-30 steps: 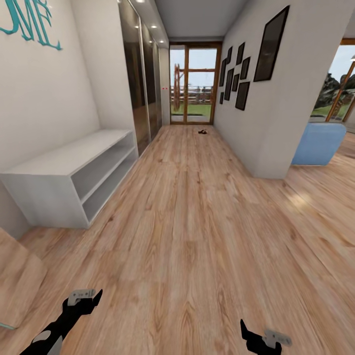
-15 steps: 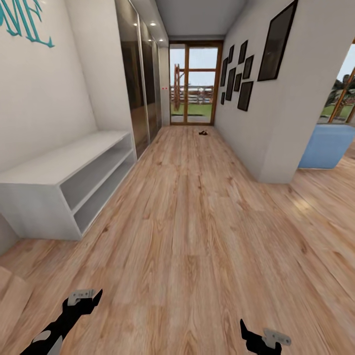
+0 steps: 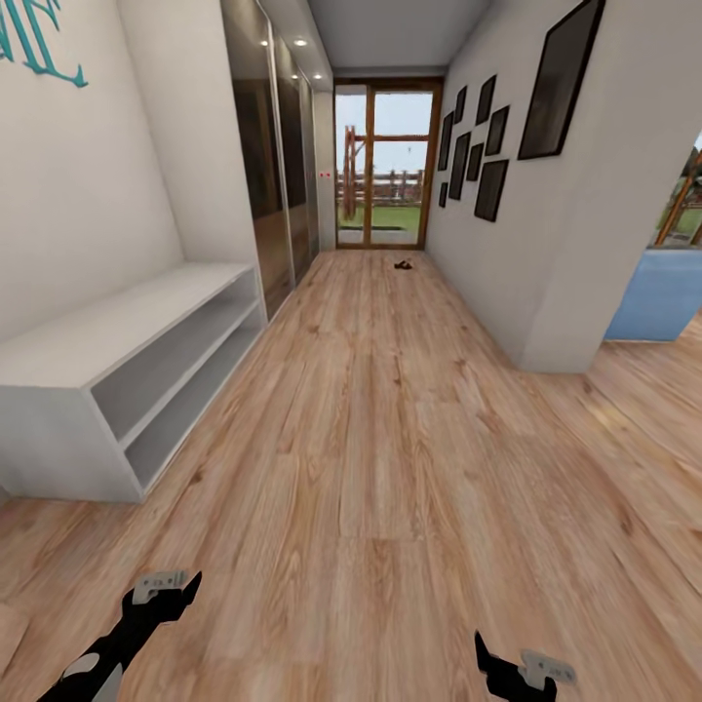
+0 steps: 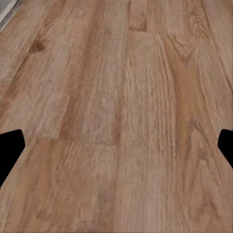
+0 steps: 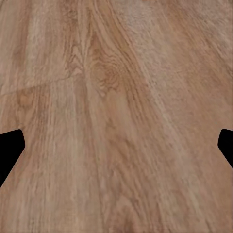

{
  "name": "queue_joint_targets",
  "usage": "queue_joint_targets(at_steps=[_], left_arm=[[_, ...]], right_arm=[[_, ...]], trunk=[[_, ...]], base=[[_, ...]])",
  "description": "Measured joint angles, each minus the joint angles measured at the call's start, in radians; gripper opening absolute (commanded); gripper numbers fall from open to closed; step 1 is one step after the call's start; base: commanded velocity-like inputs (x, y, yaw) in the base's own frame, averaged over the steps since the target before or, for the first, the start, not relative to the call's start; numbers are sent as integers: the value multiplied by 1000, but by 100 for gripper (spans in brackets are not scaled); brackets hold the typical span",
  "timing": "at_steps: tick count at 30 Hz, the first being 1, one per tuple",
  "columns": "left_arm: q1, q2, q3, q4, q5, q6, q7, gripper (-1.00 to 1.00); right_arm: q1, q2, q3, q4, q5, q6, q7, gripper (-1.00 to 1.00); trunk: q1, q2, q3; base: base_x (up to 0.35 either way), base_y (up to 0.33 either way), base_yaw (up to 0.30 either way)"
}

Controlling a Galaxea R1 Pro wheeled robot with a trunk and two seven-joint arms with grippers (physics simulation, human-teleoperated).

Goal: Pick up the two gym shoes and the two sandals from the corridor floor and place them onto the hallstand (shoe rack) in the corridor, making sure they are on the rack and not on the floor. Arrange them so the two gym shoes are next to each other and the two sandals are next to each other.

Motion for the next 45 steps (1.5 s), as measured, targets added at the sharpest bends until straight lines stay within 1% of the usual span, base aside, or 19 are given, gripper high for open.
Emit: queue_joint_targets(at_steps=[16,45], left_arm=[[0,-4,0,-1,1,-1,-1,100],[0,1,3,-2,1,-1,0,100]], right_arm=[[0,0,0,1,0,0,0,100],[0,0,0,1,0,0,0,100]], trunk=[[0,0,0],[0,0,0]], base=[[339,0,0],[339,0,0]])
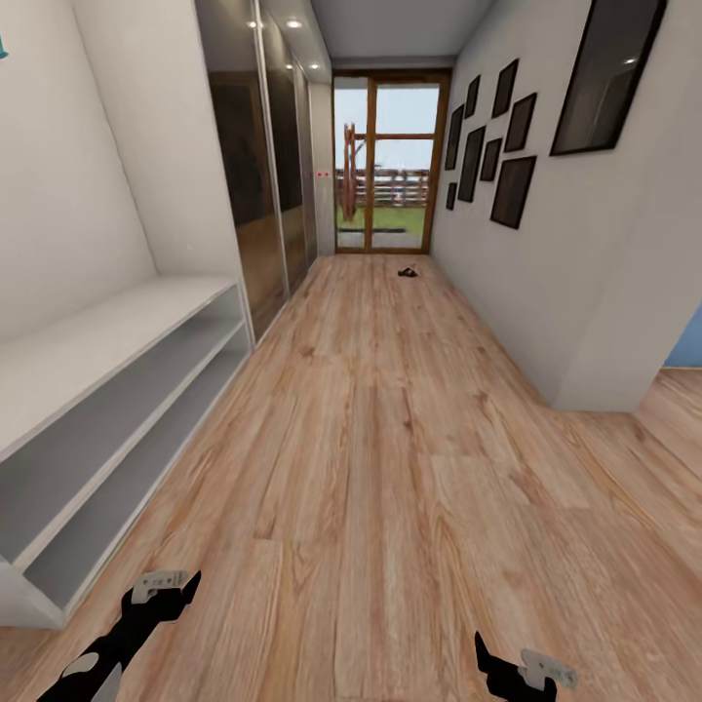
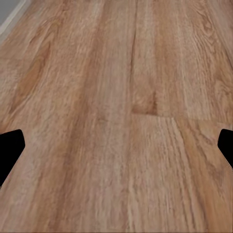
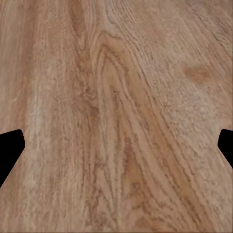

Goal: Pick up the two gym shoes and the two sandals from the corridor floor and place them onto the hallstand (shoe rack) in the corridor, making sure they are on the rack and not on the floor. Arrange them so the two gym shoes are next to each other and the two sandals are next to each other.

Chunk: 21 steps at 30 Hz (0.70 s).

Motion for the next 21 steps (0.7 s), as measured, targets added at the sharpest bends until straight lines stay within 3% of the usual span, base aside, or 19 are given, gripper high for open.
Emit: queue_joint_targets(at_steps=[21], left_arm=[[0,0,0,0,0,0,0,100]], right_arm=[[0,0,0,0,0,0,0,100]], trunk=[[0,0,0]], base=[[339,0,0]])
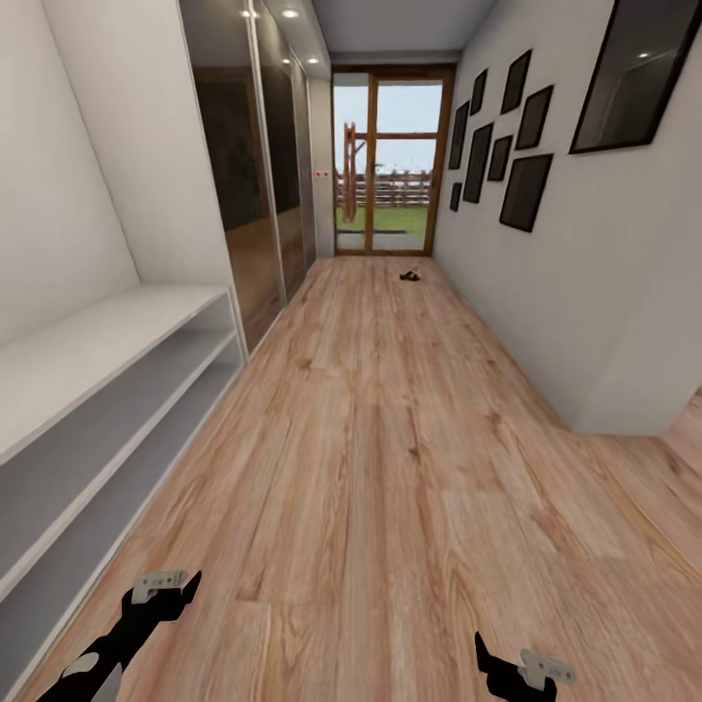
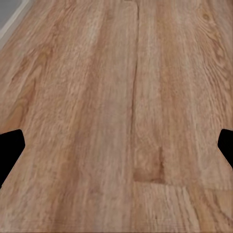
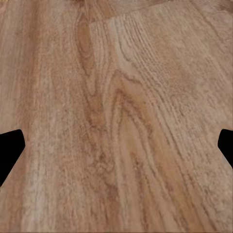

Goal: Pick up the two gym shoes and the two sandals from the corridor floor and place them onto the hallstand (shoe rack) in the corridor, making sure they are on the rack and not on the floor. Arrange them so the two gym shoes are next to each other and the two sandals are next to each other.

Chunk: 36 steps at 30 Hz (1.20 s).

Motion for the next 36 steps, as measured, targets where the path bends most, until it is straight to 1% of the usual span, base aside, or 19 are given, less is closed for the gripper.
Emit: queue_joint_targets(at_steps=[36], left_arm=[[0,2,0,0,0,0,0,100]], right_arm=[[0,0,0,0,0,0,0,100]], trunk=[[0,0,0]], base=[[339,0,0]])
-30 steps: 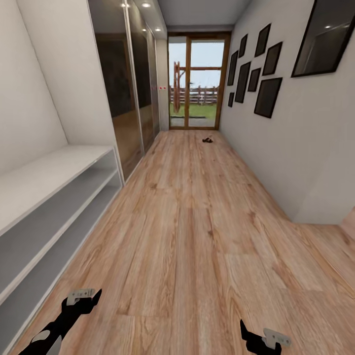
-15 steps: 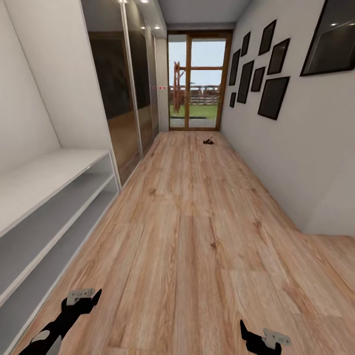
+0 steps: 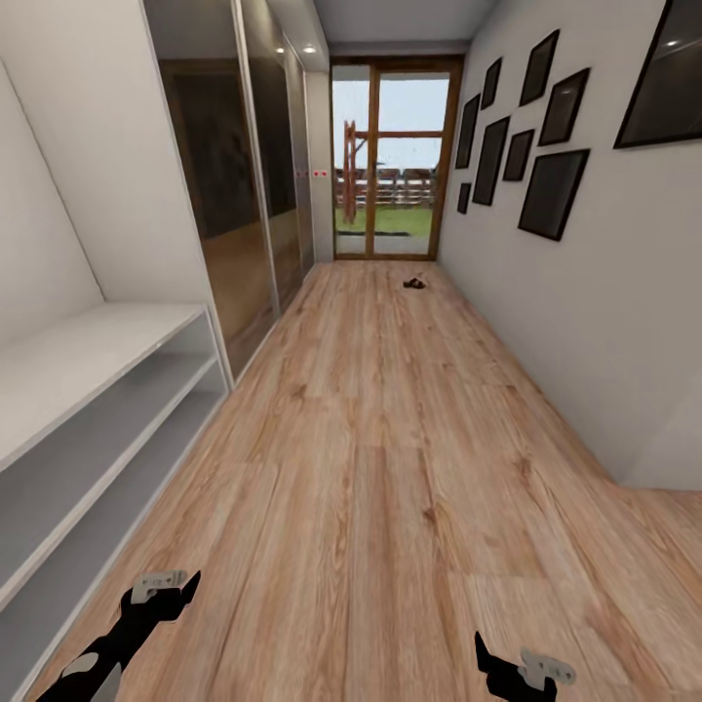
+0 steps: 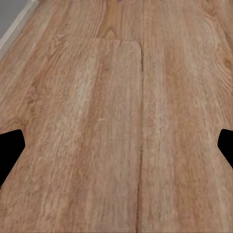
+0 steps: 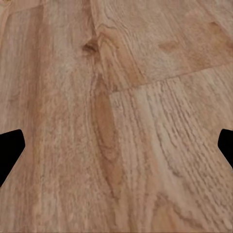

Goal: Pick up the two gym shoes and the two sandals from the corridor floor and place them onto the hallstand (shoe rack) in the corridor, making sure they are on the rack and not on the floor. Arrange them so the two gym shoes are next to each other and the two sandals are next to each other.

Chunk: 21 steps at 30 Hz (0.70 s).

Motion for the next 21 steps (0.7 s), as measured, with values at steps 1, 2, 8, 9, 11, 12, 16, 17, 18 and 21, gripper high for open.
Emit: queue_joint_targets(at_steps=[1,2,8,9,11,12,16,17,18,21], left_arm=[[0,0,0,0,0,0,0,100],[0,0,0,0,0,0,0,100],[0,1,0,0,0,0,0,100],[0,0,0,0,0,0,0,100],[0,1,0,0,0,0,0,100],[0,1,0,0,0,0,0,100],[0,1,0,0,0,0,0,100],[0,1,0,0,0,0,0,100],[0,1,0,0,0,0,0,100],[0,1,0,0,0,0,0,100]], right_arm=[[0,0,0,0,0,0,0,100],[0,0,0,0,0,0,0,100],[0,0,0,0,0,0,0,100],[0,0,0,0,0,0,0,100],[0,0,0,0,0,0,0,100],[0,0,0,0,0,0,0,100],[0,0,0,0,0,0,0,100],[0,0,0,0,0,0,0,100],[0,0,0,0,0,0,0,100],[0,0,0,0,0,0,0,100]], trunk=[[0,0,0],[0,0,0],[0,0,0],[0,0,0],[0,0,0],[0,0,0],[0,0,0],[0,0,0],[0,0,0],[0,0,0]], base=[[339,0,0],[339,0,0],[339,0,0],[339,0,0],[339,0,0],[339,0,0],[339,0,0],[339,0,0],[339,0,0],[339,0,0]])
